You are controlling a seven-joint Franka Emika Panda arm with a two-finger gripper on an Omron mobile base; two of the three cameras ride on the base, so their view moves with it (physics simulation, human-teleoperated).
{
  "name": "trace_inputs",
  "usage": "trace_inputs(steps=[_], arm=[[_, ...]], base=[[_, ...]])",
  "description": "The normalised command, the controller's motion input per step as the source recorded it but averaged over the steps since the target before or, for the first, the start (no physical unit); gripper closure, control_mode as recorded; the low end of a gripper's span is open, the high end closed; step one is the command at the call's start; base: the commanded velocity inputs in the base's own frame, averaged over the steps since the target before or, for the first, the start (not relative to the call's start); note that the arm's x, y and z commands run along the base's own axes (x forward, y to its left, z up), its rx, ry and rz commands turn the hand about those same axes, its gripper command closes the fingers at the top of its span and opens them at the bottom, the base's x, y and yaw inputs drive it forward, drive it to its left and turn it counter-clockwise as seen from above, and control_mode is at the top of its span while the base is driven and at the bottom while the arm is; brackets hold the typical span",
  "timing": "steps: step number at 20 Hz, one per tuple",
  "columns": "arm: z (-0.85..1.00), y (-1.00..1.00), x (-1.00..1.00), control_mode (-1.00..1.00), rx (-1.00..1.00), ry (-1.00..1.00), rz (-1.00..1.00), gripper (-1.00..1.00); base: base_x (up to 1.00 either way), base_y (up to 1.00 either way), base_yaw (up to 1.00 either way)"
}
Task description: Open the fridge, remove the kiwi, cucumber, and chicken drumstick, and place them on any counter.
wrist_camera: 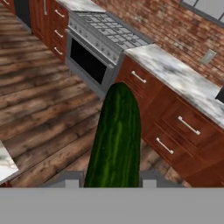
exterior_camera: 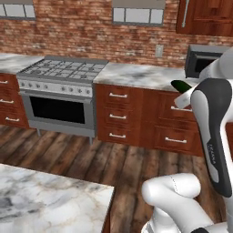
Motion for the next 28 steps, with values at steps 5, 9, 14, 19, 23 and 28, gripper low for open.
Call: trace_inputs(steps=[5, 9, 14, 19, 23, 28], arm=[[0.0, 0.0, 0.0, 1.0, 0.0, 0.0, 0.0, 1.0], [-0.36, 0.51, -0.36, -1.0, -0.07, 0.01, 0.23, 1.0], [-0.66, 0.99, -0.33, -1.0, -0.18, 0.07, 0.59, 1.0], [-0.58, 1.0, -0.1, -1.0, -0.17, 0.14, 0.59, 1.0], [-0.32, 1.0, 0.0, -1.0, -0.15, 0.22, 0.55, 1.0], [-0.26, 1.0, 0.1, -1.0, -0.19, 0.24, 0.45, 1.0]], base=[[-0.09, 0.05, 0.02], [-0.11, 0.08, 0.03], [0.0, 0.0, 0.0], [0.0, 0.0, 0.0], [0.0, 0.0, 0.0], [0.0, 0.0, 0.0]])
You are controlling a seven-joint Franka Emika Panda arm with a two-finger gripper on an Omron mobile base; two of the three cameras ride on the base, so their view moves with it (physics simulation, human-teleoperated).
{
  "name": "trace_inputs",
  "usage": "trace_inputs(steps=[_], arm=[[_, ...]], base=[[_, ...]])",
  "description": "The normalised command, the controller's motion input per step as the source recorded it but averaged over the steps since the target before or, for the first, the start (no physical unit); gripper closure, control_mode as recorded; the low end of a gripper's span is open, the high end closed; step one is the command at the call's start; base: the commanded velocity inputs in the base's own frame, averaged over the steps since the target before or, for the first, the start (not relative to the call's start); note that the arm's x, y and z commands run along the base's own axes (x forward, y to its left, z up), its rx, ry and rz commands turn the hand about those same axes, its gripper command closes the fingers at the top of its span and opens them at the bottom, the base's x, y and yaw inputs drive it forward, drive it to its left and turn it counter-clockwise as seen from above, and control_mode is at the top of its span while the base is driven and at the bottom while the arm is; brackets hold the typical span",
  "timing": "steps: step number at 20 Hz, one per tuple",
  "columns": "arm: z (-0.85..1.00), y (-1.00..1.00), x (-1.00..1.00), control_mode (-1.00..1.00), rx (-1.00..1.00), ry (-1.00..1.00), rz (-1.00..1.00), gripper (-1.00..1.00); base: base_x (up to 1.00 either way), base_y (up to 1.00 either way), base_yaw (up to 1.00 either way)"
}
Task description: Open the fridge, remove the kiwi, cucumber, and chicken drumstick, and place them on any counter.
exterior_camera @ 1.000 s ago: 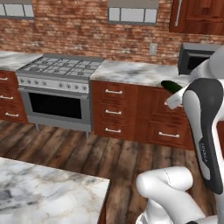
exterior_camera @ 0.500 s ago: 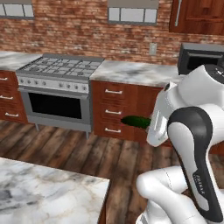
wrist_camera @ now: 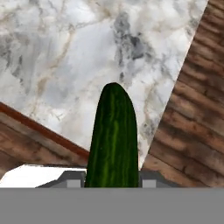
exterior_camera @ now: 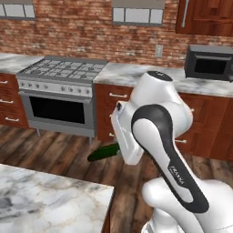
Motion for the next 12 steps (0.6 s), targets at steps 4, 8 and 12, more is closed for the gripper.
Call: trace_inputs(steps=[4, 8, 12], arm=[[-0.52, 1.0, 0.11, -1.0, -0.21, 0.11, 0.44, 1.0], [-0.83, 0.96, 0.12, -1.0, -0.18, 0.0, 0.4, 1.0], [-1.0, 0.74, 0.16, -1.0, -0.1, -0.02, 0.35, 1.0]], base=[[0.0, 0.0, 0.0], [0.0, 0.0, 0.0], [0.0, 0.0, 0.0]])
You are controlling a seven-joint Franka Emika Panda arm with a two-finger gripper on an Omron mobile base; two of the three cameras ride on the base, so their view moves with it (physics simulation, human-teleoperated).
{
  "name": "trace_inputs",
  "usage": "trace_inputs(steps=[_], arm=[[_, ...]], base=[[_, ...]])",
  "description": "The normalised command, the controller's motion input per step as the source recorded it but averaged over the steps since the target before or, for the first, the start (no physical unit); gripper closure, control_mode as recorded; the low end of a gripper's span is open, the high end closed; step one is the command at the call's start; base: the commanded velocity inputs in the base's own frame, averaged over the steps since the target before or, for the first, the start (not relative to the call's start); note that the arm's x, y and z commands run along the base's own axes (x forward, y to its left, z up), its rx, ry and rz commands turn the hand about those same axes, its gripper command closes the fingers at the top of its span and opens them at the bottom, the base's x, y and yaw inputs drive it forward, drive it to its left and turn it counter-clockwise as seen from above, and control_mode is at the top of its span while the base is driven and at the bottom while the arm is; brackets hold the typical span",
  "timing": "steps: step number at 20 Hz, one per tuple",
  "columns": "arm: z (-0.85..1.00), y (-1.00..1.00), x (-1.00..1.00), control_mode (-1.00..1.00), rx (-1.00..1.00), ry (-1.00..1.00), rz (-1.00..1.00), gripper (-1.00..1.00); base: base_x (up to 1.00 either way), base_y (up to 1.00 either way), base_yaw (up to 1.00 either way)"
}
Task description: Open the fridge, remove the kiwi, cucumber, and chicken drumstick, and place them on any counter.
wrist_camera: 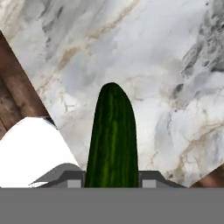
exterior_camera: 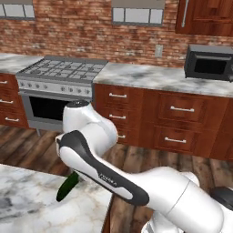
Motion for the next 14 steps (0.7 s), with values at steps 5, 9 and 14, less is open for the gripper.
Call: trace_inputs(steps=[5, 9, 14], arm=[[-0.56, 0.36, 0.31, -1.0, 0.0, 0.01, 0.46, 1.0], [-0.52, 0.06, 0.06, -1.0, 0.02, 0.0, 0.47, 1.0], [-0.81, 0.01, 0.0, -1.0, 0.08, -0.12, 0.35, 1.0]], base=[[0.0, 0.0, 0.0], [0.0, 0.0, 0.0], [0.0, 0.0, 0.0]])
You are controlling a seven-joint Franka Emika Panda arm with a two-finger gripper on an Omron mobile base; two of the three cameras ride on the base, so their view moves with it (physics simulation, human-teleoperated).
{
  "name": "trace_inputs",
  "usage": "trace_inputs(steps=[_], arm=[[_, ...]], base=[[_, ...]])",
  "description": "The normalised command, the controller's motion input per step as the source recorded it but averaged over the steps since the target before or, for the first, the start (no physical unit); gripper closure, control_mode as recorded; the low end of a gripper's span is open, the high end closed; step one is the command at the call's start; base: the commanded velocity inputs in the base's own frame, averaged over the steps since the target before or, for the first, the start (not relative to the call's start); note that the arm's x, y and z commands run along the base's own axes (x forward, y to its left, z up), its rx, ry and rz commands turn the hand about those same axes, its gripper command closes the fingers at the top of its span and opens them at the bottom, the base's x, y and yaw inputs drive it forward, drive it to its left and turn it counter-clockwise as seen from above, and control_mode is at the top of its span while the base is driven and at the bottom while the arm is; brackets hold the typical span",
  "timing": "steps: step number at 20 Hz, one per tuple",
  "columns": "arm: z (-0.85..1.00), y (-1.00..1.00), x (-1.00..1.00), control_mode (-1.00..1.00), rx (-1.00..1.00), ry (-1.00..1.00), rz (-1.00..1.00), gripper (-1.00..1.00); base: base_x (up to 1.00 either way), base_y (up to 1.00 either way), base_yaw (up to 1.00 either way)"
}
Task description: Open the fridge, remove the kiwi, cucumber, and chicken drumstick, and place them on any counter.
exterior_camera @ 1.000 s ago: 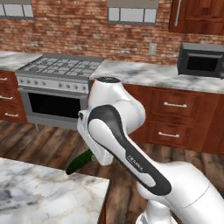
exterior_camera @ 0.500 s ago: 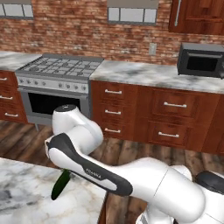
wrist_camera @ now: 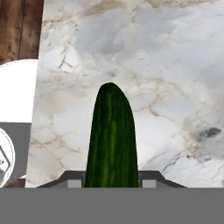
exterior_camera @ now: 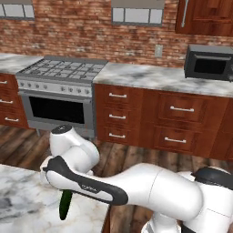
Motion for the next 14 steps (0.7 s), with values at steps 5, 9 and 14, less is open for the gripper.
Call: trace_inputs(steps=[5, 9, 14], arm=[[-0.77, 0.0, 0.02, -1.0, 0.16, -0.04, 0.29, 1.0], [-0.6, 0.05, 0.24, -1.0, 0.12, -0.01, 0.26, 1.0], [-0.52, 0.14, 0.22, -1.0, 0.07, 0.0, 0.2, 1.0]], base=[[0.0, 0.0, 0.0], [0.0, 0.0, 0.0], [0.0, 0.0, 0.0]])
